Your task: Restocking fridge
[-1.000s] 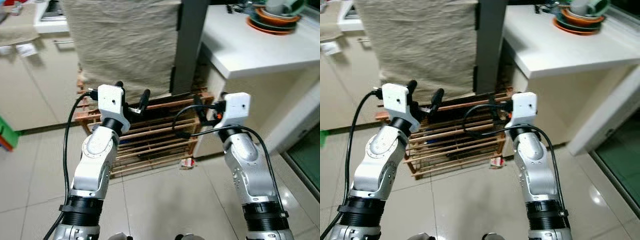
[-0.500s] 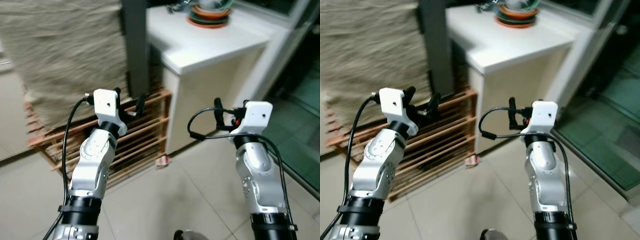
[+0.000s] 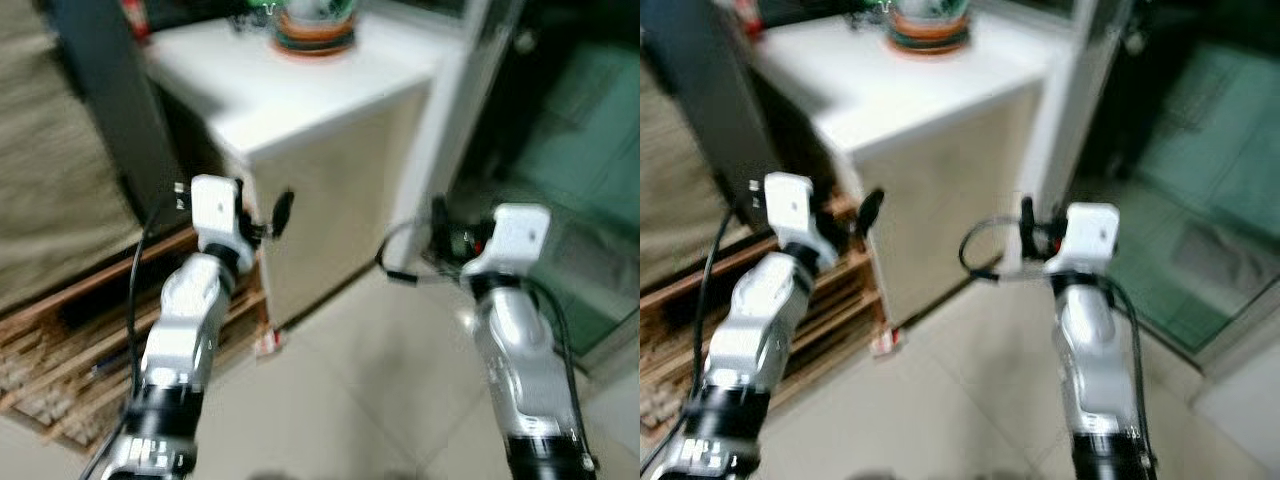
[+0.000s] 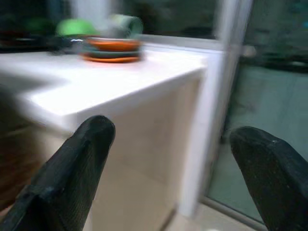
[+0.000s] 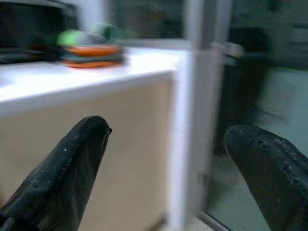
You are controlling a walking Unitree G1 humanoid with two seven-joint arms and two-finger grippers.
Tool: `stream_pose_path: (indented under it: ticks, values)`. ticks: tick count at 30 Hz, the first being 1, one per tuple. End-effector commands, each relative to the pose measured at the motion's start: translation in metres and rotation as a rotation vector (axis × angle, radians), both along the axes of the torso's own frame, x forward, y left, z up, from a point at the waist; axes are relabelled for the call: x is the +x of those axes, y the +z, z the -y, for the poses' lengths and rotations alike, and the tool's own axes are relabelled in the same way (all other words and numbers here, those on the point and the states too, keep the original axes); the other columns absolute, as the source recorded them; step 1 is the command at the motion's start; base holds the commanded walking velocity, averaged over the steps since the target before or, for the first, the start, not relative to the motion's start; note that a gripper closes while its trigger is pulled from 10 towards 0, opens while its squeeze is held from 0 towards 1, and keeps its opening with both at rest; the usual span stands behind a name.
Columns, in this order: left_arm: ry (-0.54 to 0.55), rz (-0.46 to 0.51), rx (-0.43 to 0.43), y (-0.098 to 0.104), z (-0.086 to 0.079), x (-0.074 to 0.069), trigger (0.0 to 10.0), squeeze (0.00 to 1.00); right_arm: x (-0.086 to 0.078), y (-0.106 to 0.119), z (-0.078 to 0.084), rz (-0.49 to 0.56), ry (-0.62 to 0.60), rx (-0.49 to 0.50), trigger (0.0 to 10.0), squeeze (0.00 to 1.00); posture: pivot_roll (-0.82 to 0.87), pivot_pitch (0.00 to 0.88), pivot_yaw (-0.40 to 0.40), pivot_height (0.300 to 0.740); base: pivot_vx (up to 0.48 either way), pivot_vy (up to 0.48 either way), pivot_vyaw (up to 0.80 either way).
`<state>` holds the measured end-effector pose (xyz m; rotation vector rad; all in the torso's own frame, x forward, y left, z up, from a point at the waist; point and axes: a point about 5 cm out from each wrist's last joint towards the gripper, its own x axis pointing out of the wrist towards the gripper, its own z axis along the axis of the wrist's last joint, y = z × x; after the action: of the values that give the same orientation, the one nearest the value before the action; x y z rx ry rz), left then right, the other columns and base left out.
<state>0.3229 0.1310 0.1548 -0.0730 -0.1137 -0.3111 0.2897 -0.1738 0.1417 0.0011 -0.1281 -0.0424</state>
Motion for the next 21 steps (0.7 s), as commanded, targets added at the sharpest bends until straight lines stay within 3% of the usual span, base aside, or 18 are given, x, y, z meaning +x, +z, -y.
stream_pose_path:
  ticks: [1, 10, 18, 21]
  values:
    - [-0.034, -0.025, 0.003, -0.004, 0.008, 0.000, 10.0, 0.00, -0.004, -0.001, 0.010, -0.003, -0.037, -0.017, 10.0, 0.00, -0.15, 0.000, 0.027, 0.740, 0.000, 0.000, -0.79]
    - [-0.025, -0.062, 0.084, -0.016, 0.001, -0.003, 10.0, 0.00, -0.024, -0.019, 0.032, -0.084, -0.100, -0.028, 10.0, 0.00, -0.16, 0.000, 0.019, 0.740, 0.000, 0.000, -0.79]
    - [-0.024, -0.019, 0.097, -0.010, 0.006, -0.003, 10.0, 0.00, -0.021, -0.017, 0.029, -0.078, -0.098, -0.028, 10.0, 0.00, -0.16, 0.000, 0.020, 0.740, 0.000, 0.000, -0.80]
    - [-0.016, -0.011, 0.094, -0.009, 0.004, -0.003, 10.0, 0.00, -0.021, -0.017, 0.029, -0.077, -0.103, -0.033, 10.0, 0.00, -0.16, 0.000, 0.019, 0.740, 0.318, 0.000, -0.80]
